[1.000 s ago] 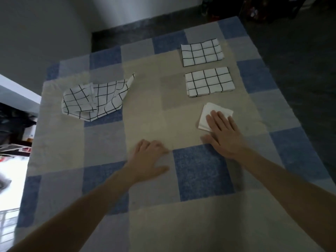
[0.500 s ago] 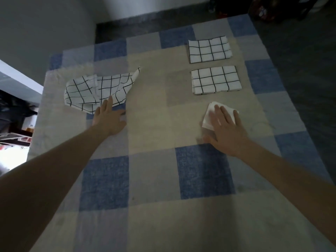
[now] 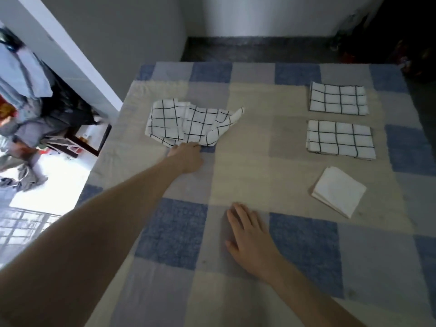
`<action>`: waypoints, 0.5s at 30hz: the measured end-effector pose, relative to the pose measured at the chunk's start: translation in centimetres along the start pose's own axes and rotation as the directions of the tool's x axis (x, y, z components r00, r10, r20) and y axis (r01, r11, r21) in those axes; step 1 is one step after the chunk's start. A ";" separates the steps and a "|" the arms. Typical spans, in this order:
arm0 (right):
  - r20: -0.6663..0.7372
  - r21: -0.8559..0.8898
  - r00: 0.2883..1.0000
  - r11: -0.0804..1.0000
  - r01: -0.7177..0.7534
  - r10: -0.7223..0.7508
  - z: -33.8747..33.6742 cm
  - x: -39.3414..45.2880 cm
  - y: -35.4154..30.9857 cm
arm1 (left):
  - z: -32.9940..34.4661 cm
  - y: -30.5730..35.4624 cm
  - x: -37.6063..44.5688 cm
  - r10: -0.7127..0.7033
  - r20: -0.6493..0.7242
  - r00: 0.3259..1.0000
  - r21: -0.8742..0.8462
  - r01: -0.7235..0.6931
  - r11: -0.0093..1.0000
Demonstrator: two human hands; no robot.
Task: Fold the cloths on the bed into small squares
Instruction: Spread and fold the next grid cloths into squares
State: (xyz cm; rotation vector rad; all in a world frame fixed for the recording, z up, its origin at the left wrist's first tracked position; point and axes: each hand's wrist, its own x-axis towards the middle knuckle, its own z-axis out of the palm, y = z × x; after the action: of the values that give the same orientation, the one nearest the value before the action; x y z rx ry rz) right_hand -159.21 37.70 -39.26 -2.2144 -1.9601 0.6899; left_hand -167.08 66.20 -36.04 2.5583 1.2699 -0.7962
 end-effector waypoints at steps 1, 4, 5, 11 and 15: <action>0.031 -0.003 1.000 1.000 -0.006 0.006 -0.3 0.3 -0.2 | 0.3 -0.2 -0.5 0.042 -0.009 0.999 0.031 -0.042 0.999; 0.097 -0.007 0.995 1.000 -0.027 0.028 -1.3 0.9 -0.6 | 1.4 -0.6 -2.9 0.172 -0.077 0.982 0.151 -0.159 0.976; 0.113 -0.015 0.993 0.999 -0.036 0.037 -1.7 0.9 -0.8 | 2.0 -0.6 -4.0 0.206 -0.089 0.974 0.140 -0.193 0.971; 0.111 0.318 0.972 0.919 -0.233 0.208 -5.2 2.4 -1.4 | 5.6 0.9 -12.5 0.323 0.044 0.945 -0.034 -0.321 0.946; -0.362 0.454 0.847 0.867 -0.204 0.389 -8.2 1.6 -2.8 | 7.7 2.8 -19.2 0.431 0.176 0.885 -0.008 -0.436 0.900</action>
State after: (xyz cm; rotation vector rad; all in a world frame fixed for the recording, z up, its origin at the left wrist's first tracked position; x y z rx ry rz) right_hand -158.35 41.43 -31.30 -2.1848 -1.1436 0.4952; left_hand -177.35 48.37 -32.43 2.5808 0.5978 -0.9139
